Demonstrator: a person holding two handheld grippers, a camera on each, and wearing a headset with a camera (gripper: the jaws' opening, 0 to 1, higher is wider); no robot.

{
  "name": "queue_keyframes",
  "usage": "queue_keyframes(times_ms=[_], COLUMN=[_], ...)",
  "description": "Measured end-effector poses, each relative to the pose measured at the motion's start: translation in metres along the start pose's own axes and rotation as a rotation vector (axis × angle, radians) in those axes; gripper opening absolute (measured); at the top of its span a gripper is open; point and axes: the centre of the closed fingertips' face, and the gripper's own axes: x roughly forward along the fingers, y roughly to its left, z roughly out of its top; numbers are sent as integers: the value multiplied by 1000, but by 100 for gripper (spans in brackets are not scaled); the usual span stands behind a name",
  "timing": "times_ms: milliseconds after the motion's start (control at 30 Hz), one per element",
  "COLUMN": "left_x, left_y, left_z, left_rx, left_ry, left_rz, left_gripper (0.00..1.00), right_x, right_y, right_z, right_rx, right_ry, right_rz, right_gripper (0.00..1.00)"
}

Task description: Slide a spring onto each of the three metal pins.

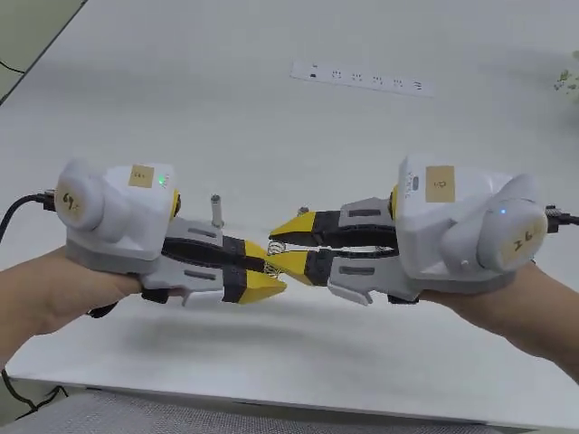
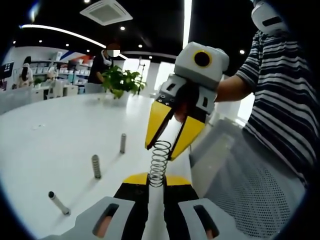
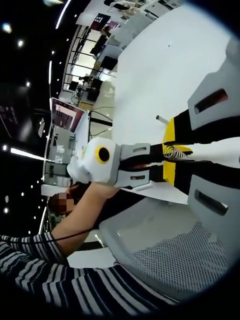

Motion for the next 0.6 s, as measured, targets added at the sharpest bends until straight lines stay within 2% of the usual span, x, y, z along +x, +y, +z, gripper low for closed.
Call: queue_keyframes(times_ms=[133,600], left_x=[-1,-5], left_y=[4,9], left_z=[3,5], left_rx=[1,-6], left_ry=[-6,-11], left_rz=[14,26], left_gripper=[2,3], right_x=[1,3], right_y=[-2,-4], right_z=[2,5], right_rx=[-115,-180], right_ry=[23,19], right_rz=[-18,-14], right_gripper=[8,7])
